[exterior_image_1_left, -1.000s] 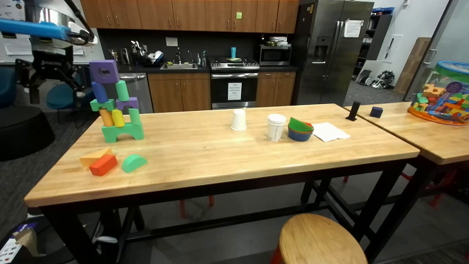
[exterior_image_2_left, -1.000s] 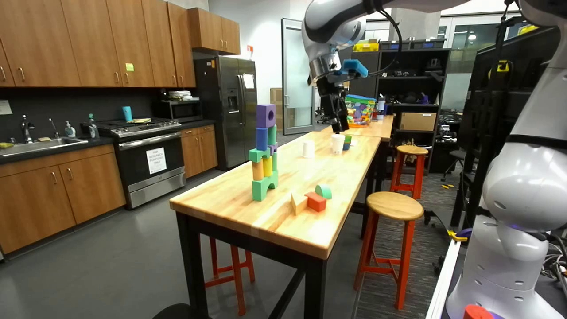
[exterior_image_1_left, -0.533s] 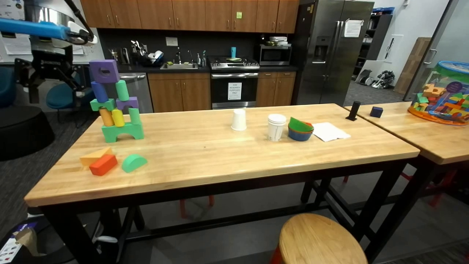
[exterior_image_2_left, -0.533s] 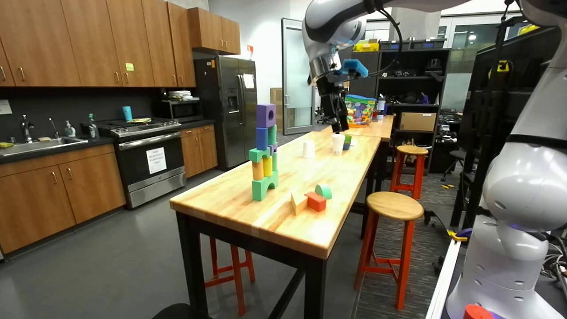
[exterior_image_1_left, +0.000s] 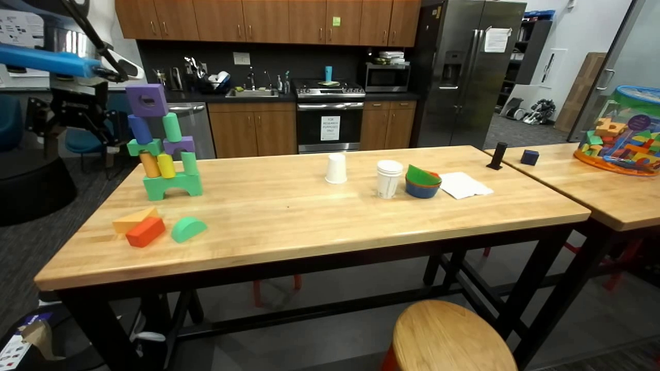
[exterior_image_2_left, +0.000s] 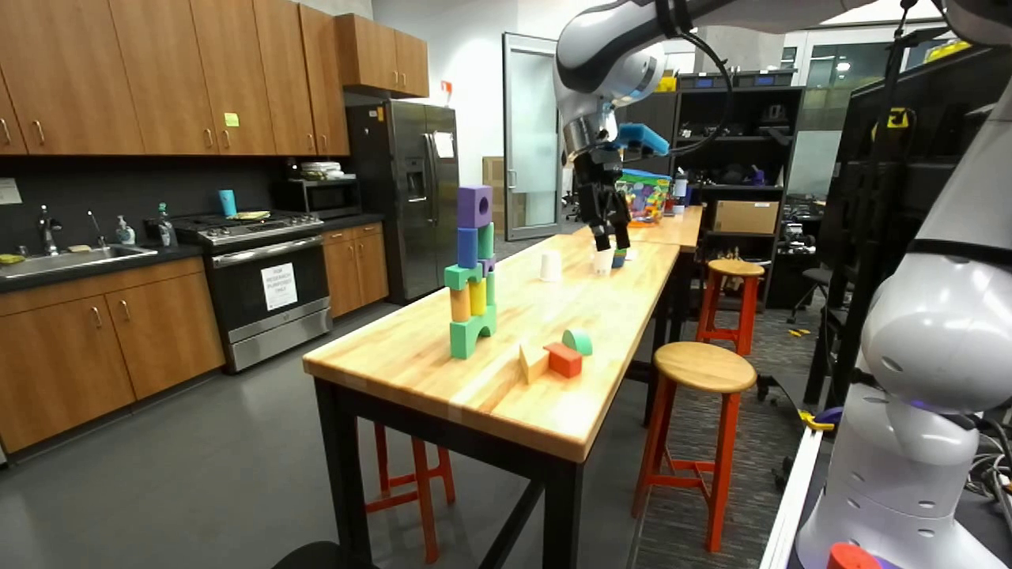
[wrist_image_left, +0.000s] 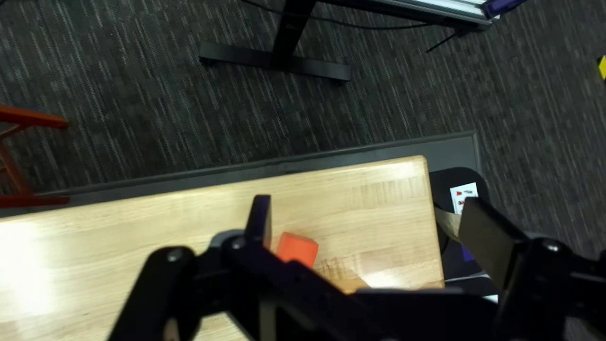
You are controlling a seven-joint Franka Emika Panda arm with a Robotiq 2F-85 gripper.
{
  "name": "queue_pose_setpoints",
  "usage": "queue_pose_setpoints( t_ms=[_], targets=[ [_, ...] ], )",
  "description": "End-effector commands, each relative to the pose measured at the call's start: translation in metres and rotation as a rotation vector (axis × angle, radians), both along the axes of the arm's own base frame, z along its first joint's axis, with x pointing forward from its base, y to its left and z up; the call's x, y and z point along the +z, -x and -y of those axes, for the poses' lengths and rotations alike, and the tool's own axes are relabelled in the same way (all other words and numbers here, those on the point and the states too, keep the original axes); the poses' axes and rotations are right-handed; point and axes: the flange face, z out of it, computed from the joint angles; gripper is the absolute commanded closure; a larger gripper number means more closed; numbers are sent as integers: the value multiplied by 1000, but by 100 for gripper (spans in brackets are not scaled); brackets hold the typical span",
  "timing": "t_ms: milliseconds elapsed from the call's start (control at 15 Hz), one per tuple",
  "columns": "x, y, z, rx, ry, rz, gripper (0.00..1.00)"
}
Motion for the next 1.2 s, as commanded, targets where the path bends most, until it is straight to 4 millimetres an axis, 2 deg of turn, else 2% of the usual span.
queue_pose_setpoints(
  t_ms=[0,67,133,600,1067,1133],
  targets=[
    [2,16,1,-58,-11,55,0],
    [0,18,0,-59,0,61,0],
    [-2,6,3,-34,-5,27,0],
    [-5,7,2,-34,-6,23,0],
    [-7,0,-16,-3,-37,44,0],
    [-7,2,-10,-17,-27,33,0]
  ],
)
